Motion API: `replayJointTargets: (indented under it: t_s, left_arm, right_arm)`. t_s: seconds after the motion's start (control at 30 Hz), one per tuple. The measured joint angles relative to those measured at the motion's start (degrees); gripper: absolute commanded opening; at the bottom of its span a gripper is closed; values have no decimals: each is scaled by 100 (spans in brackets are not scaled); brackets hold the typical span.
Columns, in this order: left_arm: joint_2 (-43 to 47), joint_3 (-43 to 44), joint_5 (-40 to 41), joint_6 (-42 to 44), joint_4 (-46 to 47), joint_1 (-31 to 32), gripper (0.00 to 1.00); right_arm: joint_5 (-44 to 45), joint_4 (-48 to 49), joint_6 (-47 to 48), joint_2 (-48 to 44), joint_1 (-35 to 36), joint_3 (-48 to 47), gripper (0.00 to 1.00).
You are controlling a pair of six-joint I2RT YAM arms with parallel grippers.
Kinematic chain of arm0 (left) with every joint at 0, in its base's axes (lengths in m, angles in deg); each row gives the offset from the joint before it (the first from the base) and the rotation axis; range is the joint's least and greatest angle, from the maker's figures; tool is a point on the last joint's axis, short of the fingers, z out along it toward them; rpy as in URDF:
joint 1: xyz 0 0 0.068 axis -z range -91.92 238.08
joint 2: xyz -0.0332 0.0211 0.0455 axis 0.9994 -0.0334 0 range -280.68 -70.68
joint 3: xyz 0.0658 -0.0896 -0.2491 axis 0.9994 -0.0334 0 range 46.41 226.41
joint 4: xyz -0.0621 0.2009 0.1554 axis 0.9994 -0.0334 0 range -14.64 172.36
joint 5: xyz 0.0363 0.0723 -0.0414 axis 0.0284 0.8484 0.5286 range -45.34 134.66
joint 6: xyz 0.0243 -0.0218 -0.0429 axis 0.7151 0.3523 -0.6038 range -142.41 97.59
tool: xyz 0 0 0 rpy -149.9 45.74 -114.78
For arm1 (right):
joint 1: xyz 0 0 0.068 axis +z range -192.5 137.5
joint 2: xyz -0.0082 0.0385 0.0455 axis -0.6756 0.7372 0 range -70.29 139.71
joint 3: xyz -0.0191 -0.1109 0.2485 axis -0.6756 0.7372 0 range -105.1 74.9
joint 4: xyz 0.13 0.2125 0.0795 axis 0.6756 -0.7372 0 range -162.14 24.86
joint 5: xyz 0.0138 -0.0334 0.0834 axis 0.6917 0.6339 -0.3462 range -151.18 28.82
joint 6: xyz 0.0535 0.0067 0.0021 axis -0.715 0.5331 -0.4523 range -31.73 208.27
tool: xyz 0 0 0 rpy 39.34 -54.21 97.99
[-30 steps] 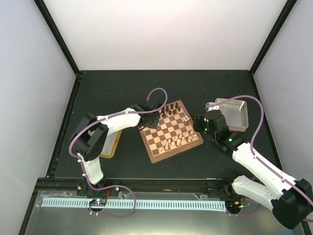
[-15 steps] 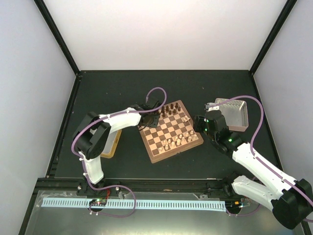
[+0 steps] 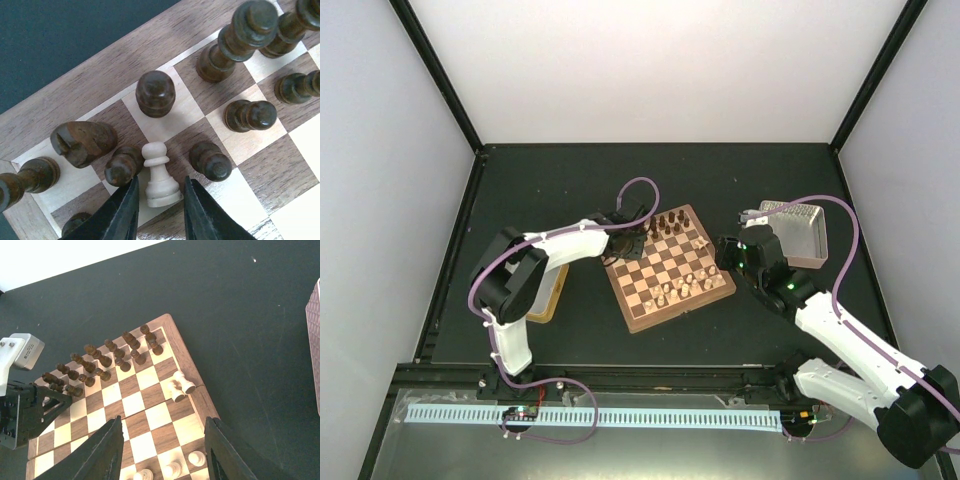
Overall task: Set up the chess pieces on the board
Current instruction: Pick up the chess piece from the chessboard.
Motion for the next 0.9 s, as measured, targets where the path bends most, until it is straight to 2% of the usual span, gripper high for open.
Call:
replayJointTargets:
  t_s: [0.17, 0.57, 0.77, 0.9]
  left_arm:
    - [-4, 24, 13, -37, -4, -9, 18]
    - [11, 0, -87, -37, 7, -26, 17]
    - [343, -391, -402, -35, 76, -26, 16]
    - [726, -789, -745, 22, 72, -26, 17]
  right_arm:
    - [2, 0, 0, 0, 0, 0, 46]
    - [0, 2, 0, -2, 0, 28, 46]
    - [-70, 13, 13, -2, 0, 28, 46]
    - [-457, 98, 118, 52, -7, 26, 48]
